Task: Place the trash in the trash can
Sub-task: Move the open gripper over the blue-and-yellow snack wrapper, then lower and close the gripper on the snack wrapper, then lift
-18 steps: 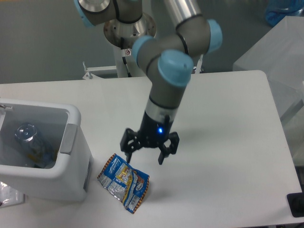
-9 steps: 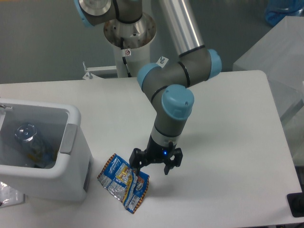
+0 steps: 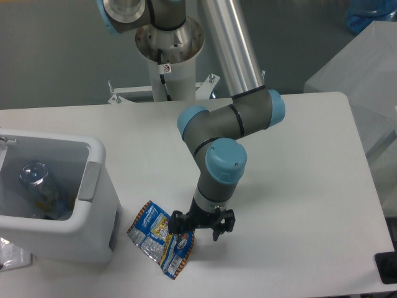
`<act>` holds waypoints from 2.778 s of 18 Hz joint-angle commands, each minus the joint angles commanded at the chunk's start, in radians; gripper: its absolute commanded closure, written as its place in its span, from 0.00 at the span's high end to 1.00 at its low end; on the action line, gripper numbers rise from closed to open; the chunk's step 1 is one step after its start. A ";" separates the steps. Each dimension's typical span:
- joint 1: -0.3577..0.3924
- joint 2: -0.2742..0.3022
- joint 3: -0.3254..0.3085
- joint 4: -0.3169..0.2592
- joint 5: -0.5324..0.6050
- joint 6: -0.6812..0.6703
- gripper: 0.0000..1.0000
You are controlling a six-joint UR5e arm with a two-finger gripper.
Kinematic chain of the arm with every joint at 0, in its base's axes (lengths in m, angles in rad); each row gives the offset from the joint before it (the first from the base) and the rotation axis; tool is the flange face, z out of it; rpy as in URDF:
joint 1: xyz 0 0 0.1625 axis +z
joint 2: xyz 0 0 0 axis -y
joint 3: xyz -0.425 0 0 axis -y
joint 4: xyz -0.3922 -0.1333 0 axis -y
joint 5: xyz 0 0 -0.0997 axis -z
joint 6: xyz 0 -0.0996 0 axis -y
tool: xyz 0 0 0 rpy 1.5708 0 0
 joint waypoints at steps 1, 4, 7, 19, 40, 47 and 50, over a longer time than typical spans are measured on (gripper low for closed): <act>-0.009 -0.002 -0.002 0.000 0.012 0.000 0.98; -0.015 -0.005 -0.005 0.000 0.014 0.000 0.98; -0.037 -0.003 -0.009 0.000 0.016 -0.002 0.98; -0.066 -0.012 -0.025 0.000 0.078 0.025 0.93; -0.078 0.018 -0.038 -0.008 0.097 0.026 0.19; -0.069 0.083 -0.037 -0.005 0.091 0.032 0.06; -0.049 0.152 -0.025 -0.003 0.088 0.032 0.06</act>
